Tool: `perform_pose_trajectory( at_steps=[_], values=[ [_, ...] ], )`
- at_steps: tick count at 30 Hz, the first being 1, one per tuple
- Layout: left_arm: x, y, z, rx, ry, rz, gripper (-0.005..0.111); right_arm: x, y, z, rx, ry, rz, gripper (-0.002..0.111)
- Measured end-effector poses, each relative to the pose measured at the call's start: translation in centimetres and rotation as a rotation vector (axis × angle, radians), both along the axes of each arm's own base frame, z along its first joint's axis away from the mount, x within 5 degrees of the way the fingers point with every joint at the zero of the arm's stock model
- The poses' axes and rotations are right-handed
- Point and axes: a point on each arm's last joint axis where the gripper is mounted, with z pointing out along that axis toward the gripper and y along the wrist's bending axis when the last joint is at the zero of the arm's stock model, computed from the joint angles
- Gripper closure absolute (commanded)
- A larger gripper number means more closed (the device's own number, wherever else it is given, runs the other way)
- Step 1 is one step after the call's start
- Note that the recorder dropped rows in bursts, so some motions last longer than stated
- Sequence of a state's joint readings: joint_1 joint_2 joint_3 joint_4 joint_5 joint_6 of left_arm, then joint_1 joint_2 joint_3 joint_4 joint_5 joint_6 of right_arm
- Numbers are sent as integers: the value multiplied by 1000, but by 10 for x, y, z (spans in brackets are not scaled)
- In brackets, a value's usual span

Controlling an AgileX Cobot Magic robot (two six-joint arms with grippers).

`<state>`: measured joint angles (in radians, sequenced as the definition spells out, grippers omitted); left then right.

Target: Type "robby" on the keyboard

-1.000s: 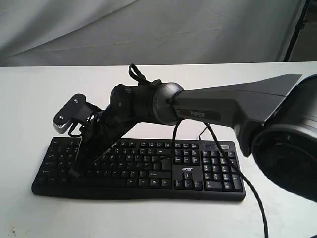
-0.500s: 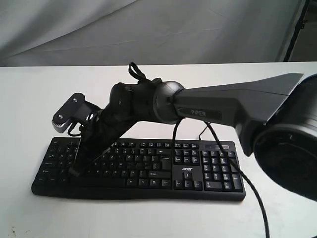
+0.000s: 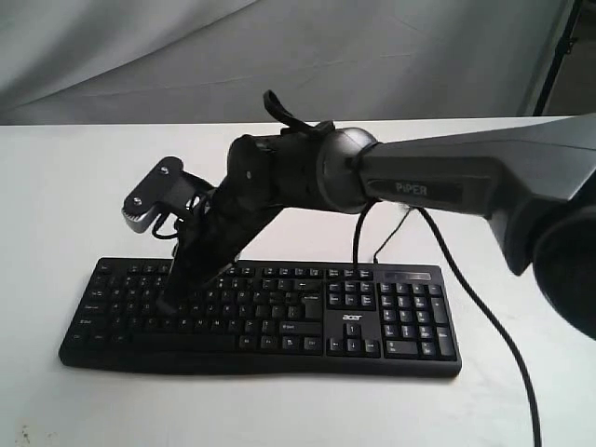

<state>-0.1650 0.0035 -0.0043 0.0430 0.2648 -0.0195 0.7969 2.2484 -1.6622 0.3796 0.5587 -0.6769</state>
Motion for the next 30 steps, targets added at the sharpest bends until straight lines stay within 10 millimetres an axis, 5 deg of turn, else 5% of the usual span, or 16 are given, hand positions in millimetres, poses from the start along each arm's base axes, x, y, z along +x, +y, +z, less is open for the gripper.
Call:
perform_pose_trajectory(
  at_steps=[16,30],
  values=[
    [0,0,0,0,0,0,107,-8,-47,10,2,-28,-93,108],
    [0,0,0,0,0,0,107,-11,-51,3,-4,13,-110,108]
  ],
)
